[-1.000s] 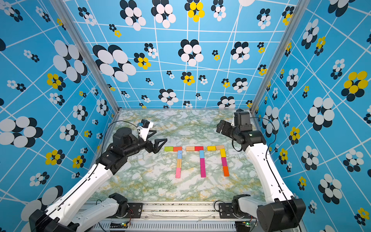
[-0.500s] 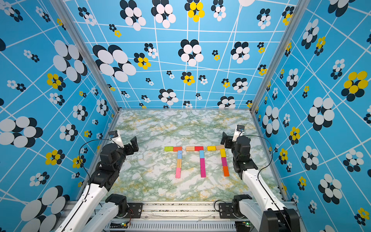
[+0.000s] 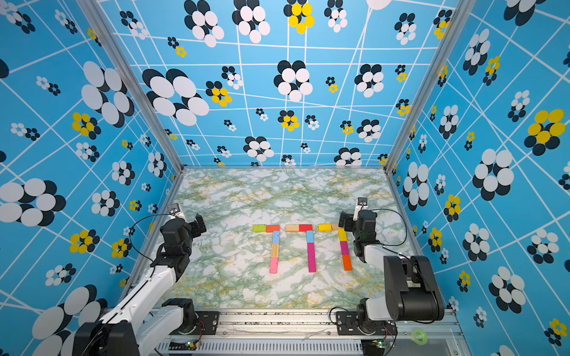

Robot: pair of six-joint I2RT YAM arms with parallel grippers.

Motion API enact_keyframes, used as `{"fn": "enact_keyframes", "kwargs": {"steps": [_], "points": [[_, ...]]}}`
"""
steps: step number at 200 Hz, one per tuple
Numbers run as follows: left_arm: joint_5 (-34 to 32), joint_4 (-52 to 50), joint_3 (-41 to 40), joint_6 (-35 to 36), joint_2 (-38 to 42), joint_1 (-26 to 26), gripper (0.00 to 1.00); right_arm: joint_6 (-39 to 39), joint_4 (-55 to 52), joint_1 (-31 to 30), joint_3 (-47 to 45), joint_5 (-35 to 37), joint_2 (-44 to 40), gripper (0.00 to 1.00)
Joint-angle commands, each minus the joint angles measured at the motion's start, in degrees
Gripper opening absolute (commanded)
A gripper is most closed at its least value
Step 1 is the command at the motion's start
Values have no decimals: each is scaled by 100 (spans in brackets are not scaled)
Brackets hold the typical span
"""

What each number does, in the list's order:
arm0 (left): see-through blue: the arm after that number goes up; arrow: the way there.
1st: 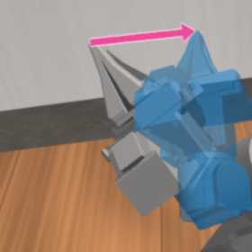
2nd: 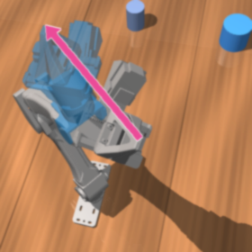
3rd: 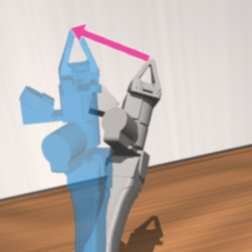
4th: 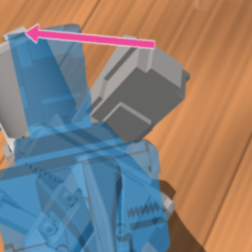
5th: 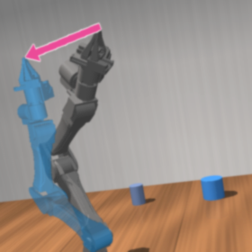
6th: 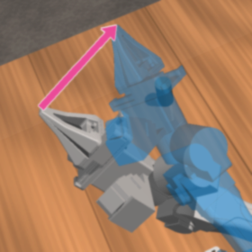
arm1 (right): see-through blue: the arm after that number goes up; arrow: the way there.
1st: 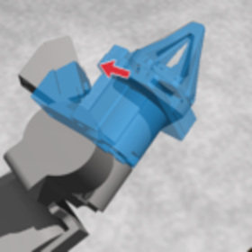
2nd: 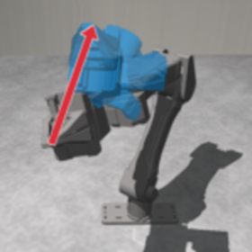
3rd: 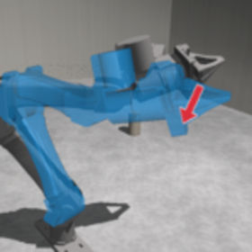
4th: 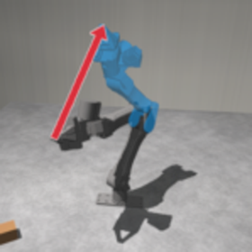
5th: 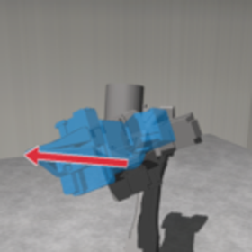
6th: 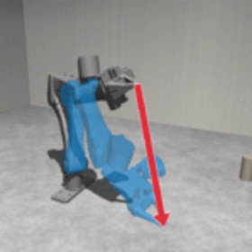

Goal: Assemble the number 7 with building blocks
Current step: Reset both arms

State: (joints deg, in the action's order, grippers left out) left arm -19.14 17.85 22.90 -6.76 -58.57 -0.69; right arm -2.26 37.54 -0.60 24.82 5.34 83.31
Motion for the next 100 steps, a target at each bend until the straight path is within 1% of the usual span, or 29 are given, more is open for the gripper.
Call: {"fn": "enact_keyframes", "kwargs": {"steps": [1, 17, 29, 34, 47, 70, 81, 91, 100], "points": [[761, 856, 56, 227, -545, -178, 99, 120, 1413, 34, -349, -91, 348, 99], [1055, 1265, 78, 469, -935, -186, 99, 90, 2009, 38, -505, 10, 595, 99], [1163, 1457, 93, 469, -1181, -186, 99, 55, 1944, 34, -502, 71, 560, 99], [1214, 1394, 134, 499, -1250, -176, 99, 48, 1961, 34, -508, 79, 562, 99], [1202, 1487, 128, 554, -1433, -143, 99, 64, 1981, 43, -522, 62, 568, 99], [1199, 1948, -73, 512, -1686, -112, 99, 71, 1977, 42, -496, 52, 577, 99], [1334, 2174, -132, 400, -1738, -70, 99, 68, 1959, 42, -496, 72, 588, 99], [1429, 2666, -271, 308, -1814, 31, 99, 75, 1965, 42, -500, 76, 582, 99], [1488, 2878, -281, 485, -1915, 165, 99, 76, 1967, 38, -504, 74, 577, 99]]}}
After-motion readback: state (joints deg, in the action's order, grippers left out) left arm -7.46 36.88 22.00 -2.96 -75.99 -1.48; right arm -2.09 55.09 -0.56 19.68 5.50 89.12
